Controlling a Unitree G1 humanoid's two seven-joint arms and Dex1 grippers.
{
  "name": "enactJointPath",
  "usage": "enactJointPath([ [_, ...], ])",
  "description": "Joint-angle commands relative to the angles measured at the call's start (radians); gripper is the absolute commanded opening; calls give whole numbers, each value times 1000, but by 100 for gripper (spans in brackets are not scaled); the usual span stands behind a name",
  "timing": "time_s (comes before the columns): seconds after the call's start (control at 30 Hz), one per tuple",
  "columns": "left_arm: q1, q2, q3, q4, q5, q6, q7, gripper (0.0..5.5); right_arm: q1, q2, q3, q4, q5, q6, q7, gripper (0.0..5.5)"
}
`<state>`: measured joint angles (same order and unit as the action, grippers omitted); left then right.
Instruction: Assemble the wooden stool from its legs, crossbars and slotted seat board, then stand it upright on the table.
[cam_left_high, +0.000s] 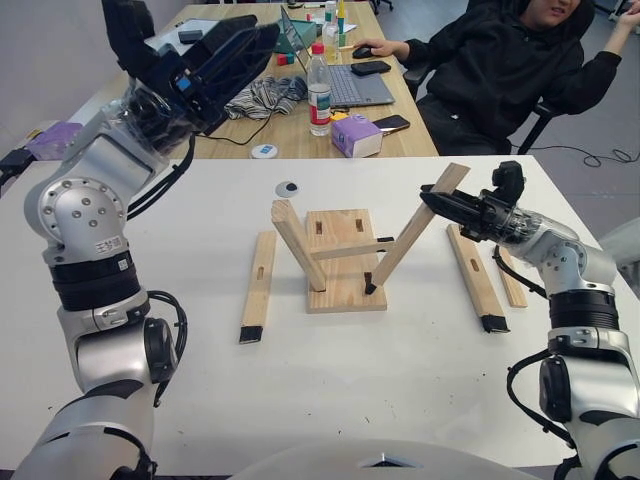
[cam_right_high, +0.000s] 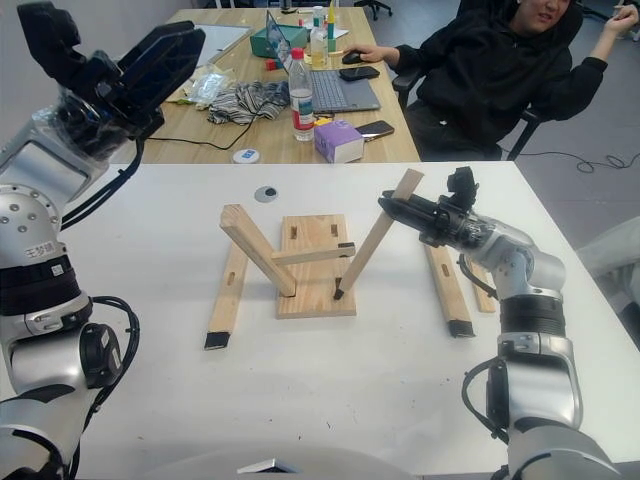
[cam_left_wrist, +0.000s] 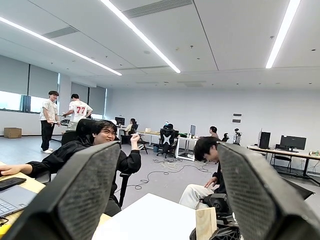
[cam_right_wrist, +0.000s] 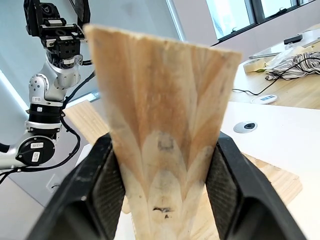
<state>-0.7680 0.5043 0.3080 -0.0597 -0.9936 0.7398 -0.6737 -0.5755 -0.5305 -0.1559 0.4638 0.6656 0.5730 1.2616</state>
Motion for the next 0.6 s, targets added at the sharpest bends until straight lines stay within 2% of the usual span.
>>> enactJointPath([
  [0.03,17,-1,6,-37,-15,12,18,352,-8,-72,63,22,-98,-3,19,206],
  [0.43,74,-7,20,-84,-35,-2,34,352,-80,-156,225,3,-252,-184,114,206],
  [0.6,85,-6,15,-101,-35,-4,47,352,-89,-205,269,14,-269,-171,196,205],
])
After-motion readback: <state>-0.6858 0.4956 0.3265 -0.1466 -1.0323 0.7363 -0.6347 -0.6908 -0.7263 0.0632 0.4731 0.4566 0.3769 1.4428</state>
